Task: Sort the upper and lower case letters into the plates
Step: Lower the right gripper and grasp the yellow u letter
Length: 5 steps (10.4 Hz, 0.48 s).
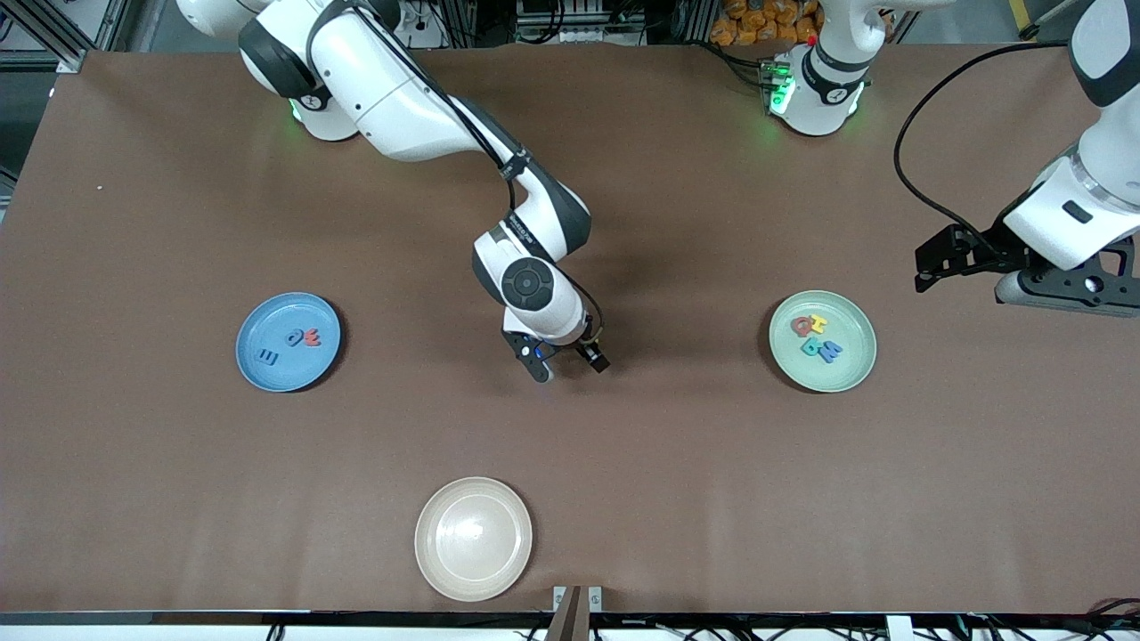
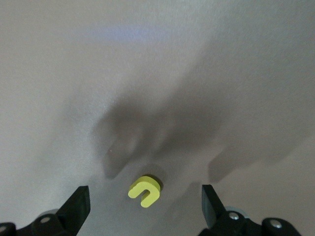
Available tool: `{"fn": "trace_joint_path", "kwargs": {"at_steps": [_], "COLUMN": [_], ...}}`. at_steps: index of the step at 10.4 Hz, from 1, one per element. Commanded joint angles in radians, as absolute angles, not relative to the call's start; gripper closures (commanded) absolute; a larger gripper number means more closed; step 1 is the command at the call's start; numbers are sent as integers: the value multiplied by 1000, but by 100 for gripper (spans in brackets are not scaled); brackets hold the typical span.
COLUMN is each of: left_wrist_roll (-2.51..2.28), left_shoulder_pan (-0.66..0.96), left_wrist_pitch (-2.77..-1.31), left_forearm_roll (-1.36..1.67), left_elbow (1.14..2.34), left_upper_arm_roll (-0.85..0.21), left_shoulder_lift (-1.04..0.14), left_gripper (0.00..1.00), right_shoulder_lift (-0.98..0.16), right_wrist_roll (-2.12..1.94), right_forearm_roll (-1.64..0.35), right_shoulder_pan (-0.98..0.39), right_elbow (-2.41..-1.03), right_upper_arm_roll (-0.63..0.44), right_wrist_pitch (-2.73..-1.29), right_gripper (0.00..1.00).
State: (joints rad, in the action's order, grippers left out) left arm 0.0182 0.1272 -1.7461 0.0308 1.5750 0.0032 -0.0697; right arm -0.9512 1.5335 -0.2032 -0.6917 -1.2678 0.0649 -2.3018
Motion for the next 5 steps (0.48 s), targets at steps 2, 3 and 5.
{"fn": "trace_joint_path", "kwargs": {"at_steps": [2, 3, 5], "left_wrist_roll": [6, 8, 8], "left_shoulder_pan": [126, 112, 78], "left_wrist_pitch": [-1668, -1660, -1617], "left_forearm_roll": [52, 54, 52], "left_elbow": [1582, 1562, 1529], "left_upper_arm_roll": [27, 28, 20], "left_shoulder_lift": [-12, -17, -21], "left_gripper": [0, 0, 0], "right_shoulder_lift": [-983, -985, -986], "right_wrist_roll": [1554, 1554, 1552], "right_forearm_roll": [-199, -198, -196], "right_shoulder_pan": [-729, -730, -730], "right_elbow": [-1226, -1224, -1224], "right_upper_arm_roll": [55, 55, 55], "right_wrist_pitch": [-2299, -2298, -2298], "right_gripper": [0, 10, 29]}}
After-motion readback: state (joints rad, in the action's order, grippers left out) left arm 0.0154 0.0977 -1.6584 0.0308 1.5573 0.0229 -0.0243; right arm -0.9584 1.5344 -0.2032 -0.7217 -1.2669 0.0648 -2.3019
